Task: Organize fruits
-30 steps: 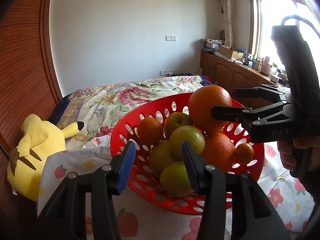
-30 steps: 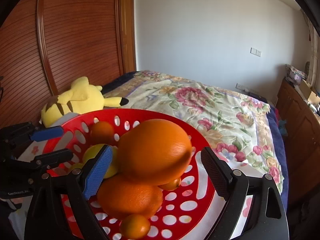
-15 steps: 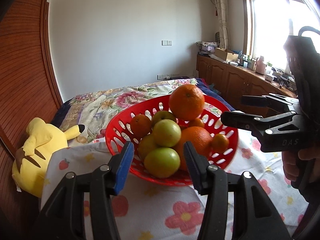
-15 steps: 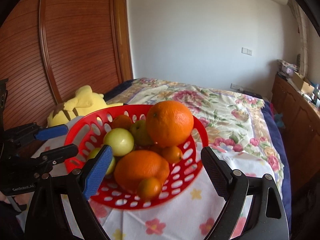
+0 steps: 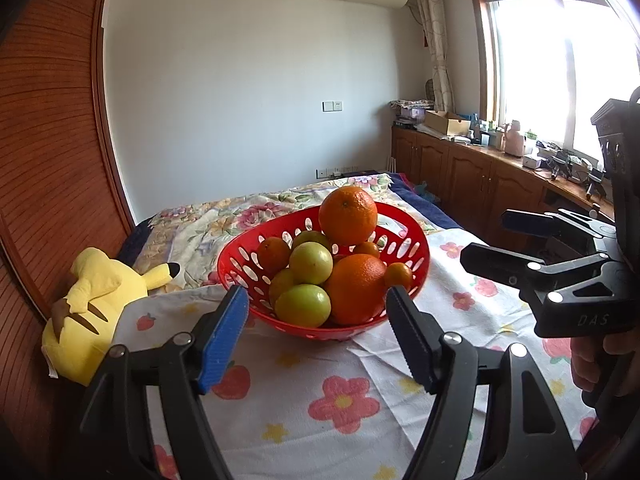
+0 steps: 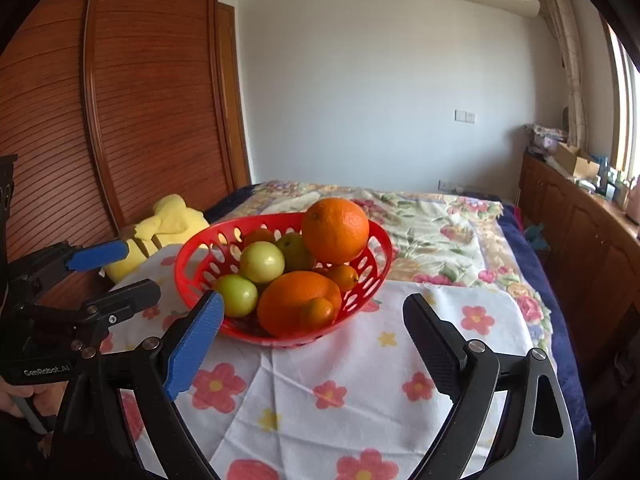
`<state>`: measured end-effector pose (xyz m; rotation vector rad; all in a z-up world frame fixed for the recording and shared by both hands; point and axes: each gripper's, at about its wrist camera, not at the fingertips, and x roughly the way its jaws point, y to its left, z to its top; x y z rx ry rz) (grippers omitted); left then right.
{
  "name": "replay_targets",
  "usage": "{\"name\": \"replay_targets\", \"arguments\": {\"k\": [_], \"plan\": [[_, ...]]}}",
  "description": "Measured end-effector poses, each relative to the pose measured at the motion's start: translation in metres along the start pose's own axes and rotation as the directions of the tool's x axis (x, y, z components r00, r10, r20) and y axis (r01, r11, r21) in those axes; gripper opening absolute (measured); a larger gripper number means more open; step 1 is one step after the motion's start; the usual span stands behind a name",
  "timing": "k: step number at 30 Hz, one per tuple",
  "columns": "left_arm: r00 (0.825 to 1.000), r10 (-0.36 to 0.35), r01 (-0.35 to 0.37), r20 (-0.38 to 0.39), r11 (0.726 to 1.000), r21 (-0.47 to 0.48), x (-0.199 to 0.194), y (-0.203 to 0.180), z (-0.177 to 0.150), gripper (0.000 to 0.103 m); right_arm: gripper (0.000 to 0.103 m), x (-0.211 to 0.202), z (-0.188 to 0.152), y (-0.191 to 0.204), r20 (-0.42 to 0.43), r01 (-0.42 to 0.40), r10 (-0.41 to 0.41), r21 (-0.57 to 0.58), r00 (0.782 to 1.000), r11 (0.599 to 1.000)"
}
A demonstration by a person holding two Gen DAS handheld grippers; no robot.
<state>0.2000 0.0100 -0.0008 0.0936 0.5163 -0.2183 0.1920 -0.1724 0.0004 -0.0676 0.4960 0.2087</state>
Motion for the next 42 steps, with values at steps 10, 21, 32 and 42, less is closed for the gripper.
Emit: {"name": "replay_targets", "arguments": {"k": [10,21,32,42], "plan": [[0.999,0.032,-0.031,0.007,0.999,-0.011,-0.022,-0.008,-0.006,0.085,0.1,-0.033,-0.008,0.004,0.051,0.04,-0.041,0.021,0.998,0.999],[1.0,0.024,-0.024,0.01,1.0,-0.006,-0.039,-0.021,-0.019,0.085,0.102,-0.067,-0.013,0.008,0.103,0.081,-0.086,0.053,0.991,0.995],[0.999,0.033,-0.032,0.038,0.999,-0.034,-0.08,-0.029,-0.026,0.085,0.102,-0.102,-0.022,0.013,0.135,0.094,-0.103,0.072,0.986,0.993],[0.998,0.027,-0.024,0.061,0.998,-0.058,-0.108,-0.028,-0.028,0.085,0.101,-0.133,-0.025,0.023,0.167,0.103,-0.113,0.072,0.979,0.992]]}}
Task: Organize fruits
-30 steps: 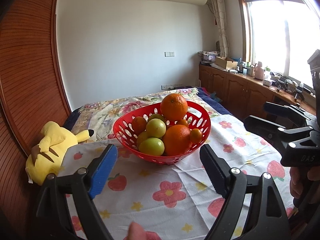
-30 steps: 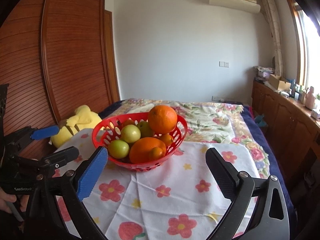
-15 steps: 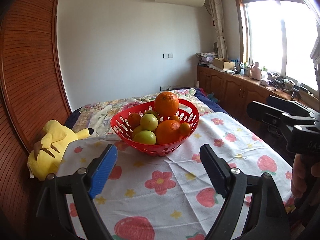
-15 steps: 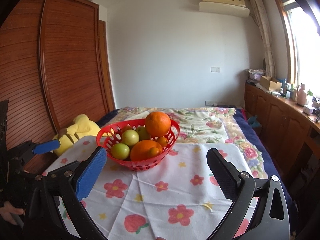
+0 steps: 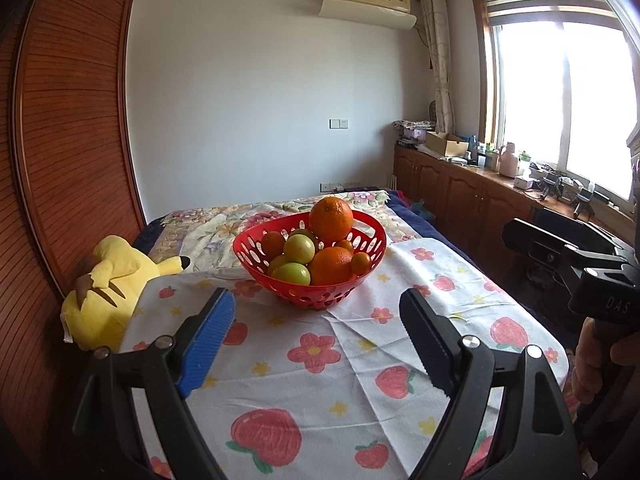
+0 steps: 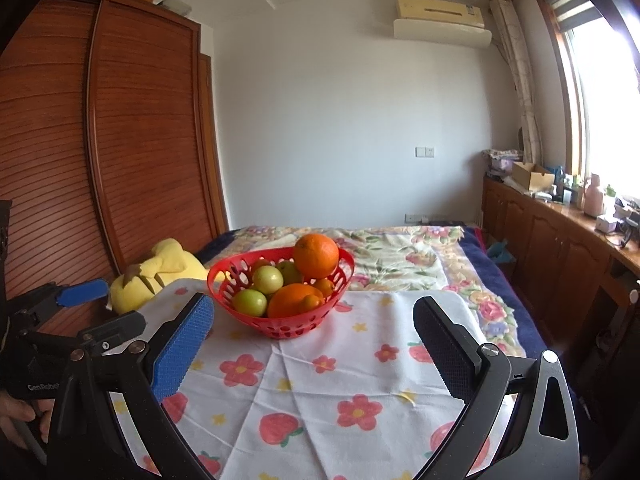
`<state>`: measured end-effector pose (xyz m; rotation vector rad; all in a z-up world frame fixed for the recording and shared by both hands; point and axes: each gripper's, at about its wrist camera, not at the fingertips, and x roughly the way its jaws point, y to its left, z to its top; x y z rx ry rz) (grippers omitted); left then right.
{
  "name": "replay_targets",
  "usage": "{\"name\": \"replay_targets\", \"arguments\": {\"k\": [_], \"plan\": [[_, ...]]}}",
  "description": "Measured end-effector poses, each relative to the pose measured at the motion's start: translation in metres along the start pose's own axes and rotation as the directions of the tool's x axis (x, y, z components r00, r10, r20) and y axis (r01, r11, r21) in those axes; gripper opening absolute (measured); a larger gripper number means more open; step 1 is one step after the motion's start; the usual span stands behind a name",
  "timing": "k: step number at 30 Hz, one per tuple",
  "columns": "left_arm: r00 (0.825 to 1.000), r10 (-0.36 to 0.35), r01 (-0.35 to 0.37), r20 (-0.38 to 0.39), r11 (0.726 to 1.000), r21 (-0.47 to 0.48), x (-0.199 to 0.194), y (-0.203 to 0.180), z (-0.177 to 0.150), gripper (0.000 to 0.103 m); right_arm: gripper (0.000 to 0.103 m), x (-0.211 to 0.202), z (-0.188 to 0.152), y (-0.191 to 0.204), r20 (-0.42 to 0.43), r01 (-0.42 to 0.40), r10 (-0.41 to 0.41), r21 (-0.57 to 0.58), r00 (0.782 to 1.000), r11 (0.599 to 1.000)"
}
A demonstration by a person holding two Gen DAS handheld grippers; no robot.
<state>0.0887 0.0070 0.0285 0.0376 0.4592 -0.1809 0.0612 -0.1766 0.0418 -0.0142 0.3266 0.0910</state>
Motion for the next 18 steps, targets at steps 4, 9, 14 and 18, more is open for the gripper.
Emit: {"name": "replay_targets", "arguments": {"k": [4,9,14,18], "plan": [[1.0,0.009,-0.009,0.017,1.0,-0.008,-0.013,-0.001,-0.001,0.085,0.101,-0.01,-0.002,0.002,0.004,-0.006,0.006,0.003,1.0,1.0],[0.999,0.036,-0.036,0.038,0.999,-0.008,-0.025,-0.003,-0.005,0.085,0.101,-0.021,-0.005,0.006,0.015,-0.002,0.002,-0.007,1.0,1.0],[0.998,0.047,-0.046,0.044,0.999,-0.014,-0.033,-0.003,-0.011,0.085,0.101,-0.029,-0.007,0.008,0.021,0.001,-0.001,-0.015,1.0,1.0],[0.997,0.056,-0.055,0.048,0.998,-0.019,-0.035,-0.003,-0.014,0.085,0.101,-0.033,-0.01,0.01,0.026,0.007,-0.007,-0.023,1.0,1.0]]}}
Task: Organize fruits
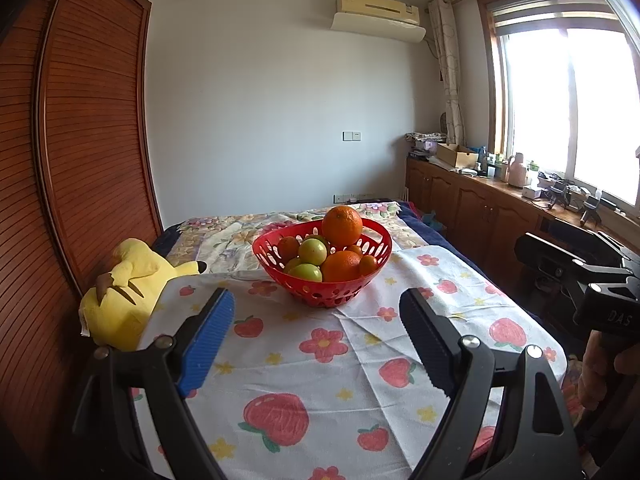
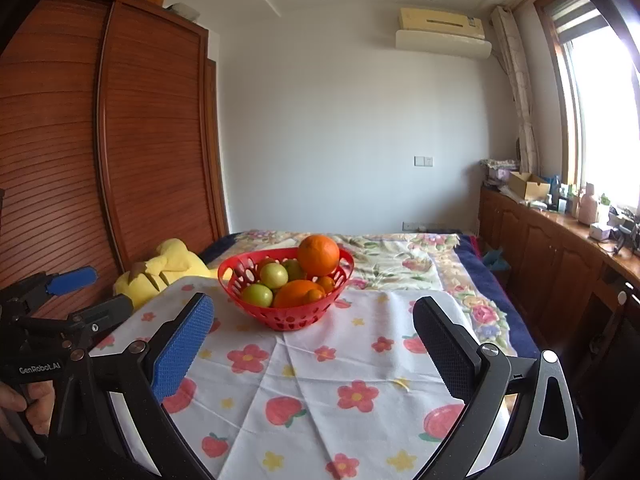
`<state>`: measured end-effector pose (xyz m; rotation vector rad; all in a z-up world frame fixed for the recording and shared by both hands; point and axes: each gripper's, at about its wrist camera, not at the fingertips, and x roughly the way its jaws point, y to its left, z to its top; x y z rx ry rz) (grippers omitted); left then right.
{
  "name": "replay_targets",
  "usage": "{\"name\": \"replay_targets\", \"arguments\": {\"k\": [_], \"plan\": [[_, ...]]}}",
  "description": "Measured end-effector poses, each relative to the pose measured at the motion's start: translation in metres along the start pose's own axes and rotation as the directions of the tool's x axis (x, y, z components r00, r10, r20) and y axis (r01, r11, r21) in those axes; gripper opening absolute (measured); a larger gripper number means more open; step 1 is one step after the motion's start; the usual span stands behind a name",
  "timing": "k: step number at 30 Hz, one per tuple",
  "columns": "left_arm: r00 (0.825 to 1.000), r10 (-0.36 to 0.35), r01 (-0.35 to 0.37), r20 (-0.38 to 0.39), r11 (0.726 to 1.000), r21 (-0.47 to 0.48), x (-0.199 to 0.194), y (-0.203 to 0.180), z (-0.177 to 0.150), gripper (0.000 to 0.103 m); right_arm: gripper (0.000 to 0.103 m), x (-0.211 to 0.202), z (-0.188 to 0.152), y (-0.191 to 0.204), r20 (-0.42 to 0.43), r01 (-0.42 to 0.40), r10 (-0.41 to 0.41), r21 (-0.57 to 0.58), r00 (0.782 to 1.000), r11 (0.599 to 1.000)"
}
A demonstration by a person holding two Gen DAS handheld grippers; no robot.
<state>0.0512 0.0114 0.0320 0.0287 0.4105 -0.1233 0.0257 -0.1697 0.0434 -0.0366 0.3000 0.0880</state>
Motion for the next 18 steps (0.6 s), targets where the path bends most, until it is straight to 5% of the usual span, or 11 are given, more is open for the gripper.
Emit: {"name": "replay_targets", "arguments": {"k": [18], "plan": [[1.0,0.017,-0.017,0.015,1.0,-0.01,-0.0072,0.0006,-0.0005,0.085,0.101,-0.0012,-0.0083,0.0025,-0.006,0.005,-0.005,-0.002,1.0,1.0]]}}
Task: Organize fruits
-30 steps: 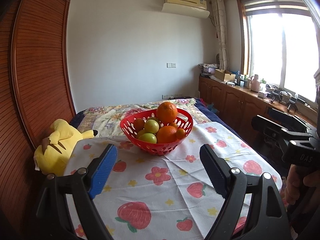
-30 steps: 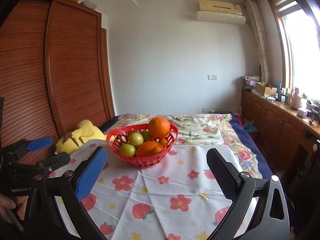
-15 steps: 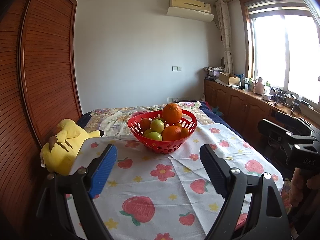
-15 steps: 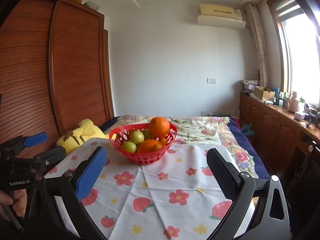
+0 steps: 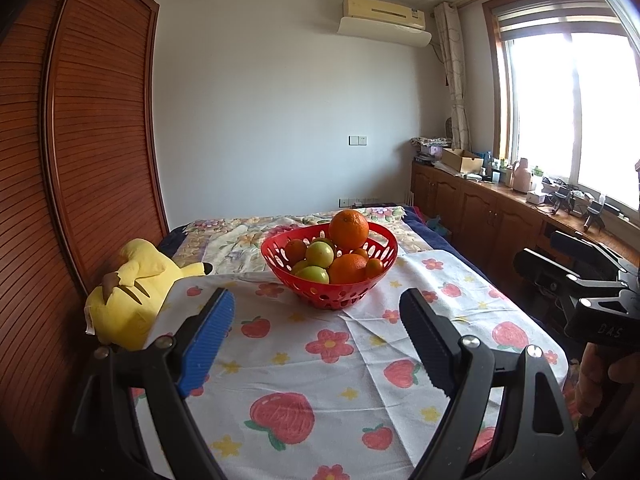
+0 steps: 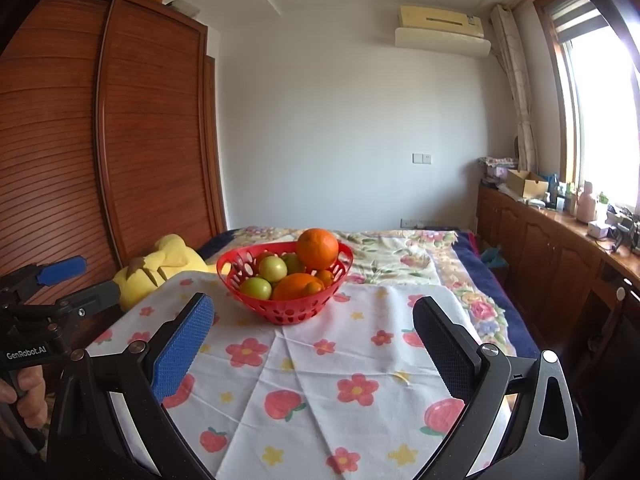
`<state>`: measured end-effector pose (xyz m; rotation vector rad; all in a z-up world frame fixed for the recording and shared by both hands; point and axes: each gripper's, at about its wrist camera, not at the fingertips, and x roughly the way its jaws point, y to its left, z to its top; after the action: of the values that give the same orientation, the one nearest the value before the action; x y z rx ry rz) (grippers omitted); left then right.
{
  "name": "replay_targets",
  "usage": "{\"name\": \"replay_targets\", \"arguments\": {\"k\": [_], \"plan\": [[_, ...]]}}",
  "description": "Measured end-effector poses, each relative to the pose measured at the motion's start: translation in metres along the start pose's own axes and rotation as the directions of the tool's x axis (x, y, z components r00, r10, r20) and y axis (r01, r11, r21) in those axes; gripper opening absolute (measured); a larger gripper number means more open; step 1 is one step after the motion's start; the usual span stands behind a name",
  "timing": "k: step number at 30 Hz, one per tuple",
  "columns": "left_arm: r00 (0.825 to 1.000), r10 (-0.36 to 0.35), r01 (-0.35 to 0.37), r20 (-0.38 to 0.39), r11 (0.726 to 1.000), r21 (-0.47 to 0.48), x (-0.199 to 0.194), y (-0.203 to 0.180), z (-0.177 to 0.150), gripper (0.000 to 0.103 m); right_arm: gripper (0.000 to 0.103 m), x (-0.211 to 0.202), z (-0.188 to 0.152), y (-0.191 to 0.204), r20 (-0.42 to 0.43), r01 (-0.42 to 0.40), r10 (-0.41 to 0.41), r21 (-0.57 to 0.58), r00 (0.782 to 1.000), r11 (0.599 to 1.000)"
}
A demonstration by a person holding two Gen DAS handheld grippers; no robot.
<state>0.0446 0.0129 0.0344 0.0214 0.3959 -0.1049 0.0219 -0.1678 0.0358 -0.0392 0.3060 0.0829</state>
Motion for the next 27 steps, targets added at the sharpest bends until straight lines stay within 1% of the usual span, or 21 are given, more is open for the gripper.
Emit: {"name": "replay_targets", "arguments": {"k": [27], "plan": [[1.0,0.002,-0.002,0.025,1.0,0.008,-0.009,-0.0022,0.0018,0.085,0.101,-0.0018,-0.0042,-0.0036,-0.003,0.003,-0.003,0.005,1.0,1.0]]}}
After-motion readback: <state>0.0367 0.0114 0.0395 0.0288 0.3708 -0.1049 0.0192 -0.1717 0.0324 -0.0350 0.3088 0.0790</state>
